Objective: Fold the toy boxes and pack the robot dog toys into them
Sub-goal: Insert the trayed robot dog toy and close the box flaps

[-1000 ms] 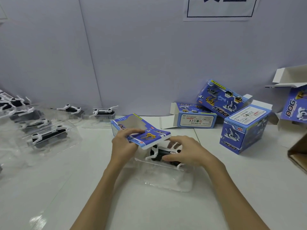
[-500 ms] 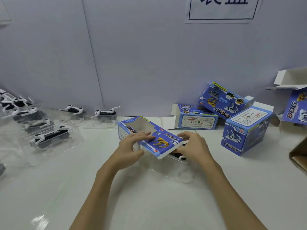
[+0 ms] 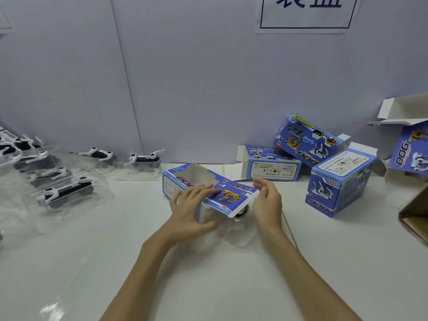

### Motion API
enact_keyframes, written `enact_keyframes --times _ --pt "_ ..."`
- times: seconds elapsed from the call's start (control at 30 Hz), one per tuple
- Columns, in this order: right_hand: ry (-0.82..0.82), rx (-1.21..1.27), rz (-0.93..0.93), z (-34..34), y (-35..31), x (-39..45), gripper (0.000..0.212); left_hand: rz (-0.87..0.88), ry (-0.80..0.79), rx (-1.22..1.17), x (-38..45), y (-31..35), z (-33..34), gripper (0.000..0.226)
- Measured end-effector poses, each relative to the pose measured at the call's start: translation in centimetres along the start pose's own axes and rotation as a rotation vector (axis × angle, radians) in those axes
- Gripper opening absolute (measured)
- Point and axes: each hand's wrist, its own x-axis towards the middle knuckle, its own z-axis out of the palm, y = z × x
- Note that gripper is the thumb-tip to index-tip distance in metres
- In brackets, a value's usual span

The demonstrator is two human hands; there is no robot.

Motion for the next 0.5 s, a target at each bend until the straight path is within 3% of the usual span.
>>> enact_keyframes --times 0.13,0.33,0.5 --pt "-0.020 0.214 0.169 1.0 0.1 -0.4 0.031 0.020 0.001 0.087 -0.1 0.3 1.3 0.092" --pt "-0.072 0.361 0.307 0.6 0.1 -0.3 0.024 0.006 0.205 -0.040 0.5 0.8 1.1 0.062" --pt "-0.315 0.146 0.280 0.7 0.5 -0.9 0.040 0.005 0.399 -0.231 0.5 -0.1 0.5 0.052"
